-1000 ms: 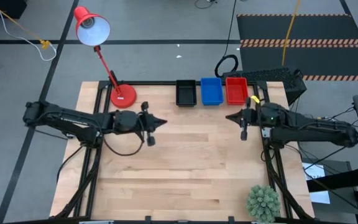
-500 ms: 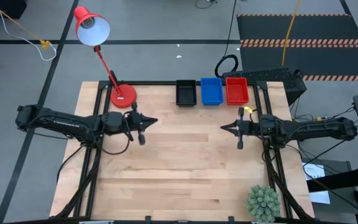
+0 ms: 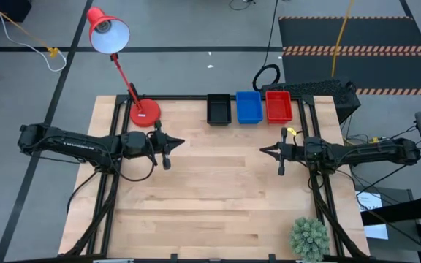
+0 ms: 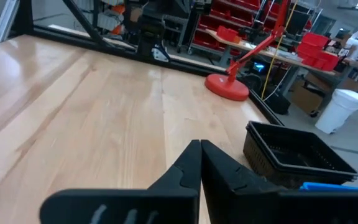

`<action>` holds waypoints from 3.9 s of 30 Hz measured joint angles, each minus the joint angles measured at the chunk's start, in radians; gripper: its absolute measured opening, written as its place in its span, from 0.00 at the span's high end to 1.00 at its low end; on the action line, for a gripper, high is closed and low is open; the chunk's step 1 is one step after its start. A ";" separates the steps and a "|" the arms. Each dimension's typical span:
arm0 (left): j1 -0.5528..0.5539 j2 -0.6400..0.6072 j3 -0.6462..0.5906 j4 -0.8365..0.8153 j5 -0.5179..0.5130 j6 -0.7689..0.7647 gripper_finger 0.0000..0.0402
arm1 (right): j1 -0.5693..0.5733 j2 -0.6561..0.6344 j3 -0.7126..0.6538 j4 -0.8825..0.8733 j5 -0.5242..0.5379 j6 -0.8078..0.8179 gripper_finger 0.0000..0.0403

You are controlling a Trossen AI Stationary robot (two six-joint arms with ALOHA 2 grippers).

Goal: Stack baskets by color
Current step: Return to Home Position

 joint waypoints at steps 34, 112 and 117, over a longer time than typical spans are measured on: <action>0.000 0.000 0.000 0.007 0.039 0.020 0.98 | 0.000 -0.157 -0.066 -0.050 -0.001 -0.021 1.00; -0.072 -0.613 -0.419 0.030 0.109 0.034 0.99 | 0.000 -0.514 -0.070 -0.304 -0.079 0.001 1.00; -0.087 -0.686 -0.419 0.027 0.109 0.071 0.99 | 0.000 -0.515 -0.070 -0.246 -0.076 0.003 1.00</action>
